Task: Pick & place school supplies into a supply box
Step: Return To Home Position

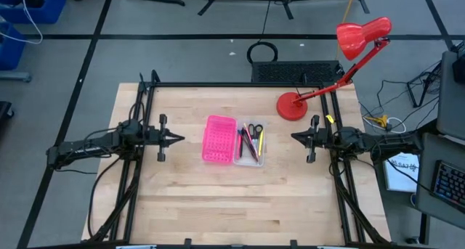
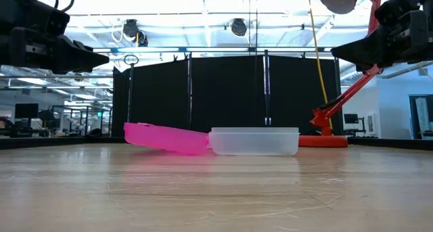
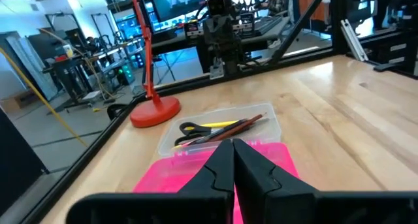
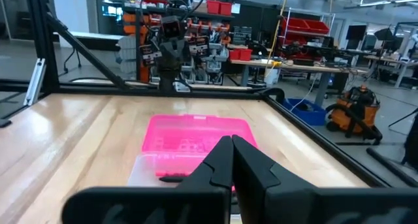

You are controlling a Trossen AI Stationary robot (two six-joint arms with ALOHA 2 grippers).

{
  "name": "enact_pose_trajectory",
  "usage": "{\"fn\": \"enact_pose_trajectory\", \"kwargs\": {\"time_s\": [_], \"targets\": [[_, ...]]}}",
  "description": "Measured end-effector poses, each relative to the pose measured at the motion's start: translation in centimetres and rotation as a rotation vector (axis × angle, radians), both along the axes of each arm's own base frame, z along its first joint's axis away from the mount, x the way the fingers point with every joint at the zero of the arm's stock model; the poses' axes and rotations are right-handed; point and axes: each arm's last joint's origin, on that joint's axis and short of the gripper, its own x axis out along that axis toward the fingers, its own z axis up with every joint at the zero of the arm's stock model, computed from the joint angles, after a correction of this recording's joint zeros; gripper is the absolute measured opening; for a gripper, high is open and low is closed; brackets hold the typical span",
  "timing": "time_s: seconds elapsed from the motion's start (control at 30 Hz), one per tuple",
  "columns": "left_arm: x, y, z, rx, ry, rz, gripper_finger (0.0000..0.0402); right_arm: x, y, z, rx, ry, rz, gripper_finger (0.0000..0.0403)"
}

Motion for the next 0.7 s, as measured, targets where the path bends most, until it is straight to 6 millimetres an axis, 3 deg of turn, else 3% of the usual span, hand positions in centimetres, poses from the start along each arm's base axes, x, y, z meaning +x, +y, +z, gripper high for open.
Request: {"fn": "enact_pose_trajectory", "kwargs": {"time_s": [0.2,0.47,0.7], "targets": [[0.00,0.00,0.02,-0.014,-0.002,0.001,0.0006,0.00,0.01,0.00,0.001,0.000,0.004,0.0000],[0.00,0.00,0.02,-0.013,-0.003,0.001,0.0046,0.00,0.02,0.00,0.001,-0.001,0.005,0.0000],[0.00,0.00,0.01,-0.013,-0.003,0.001,0.0057,0.00,0.02,0.01,0.001,-0.001,0.005,0.0000]]}}
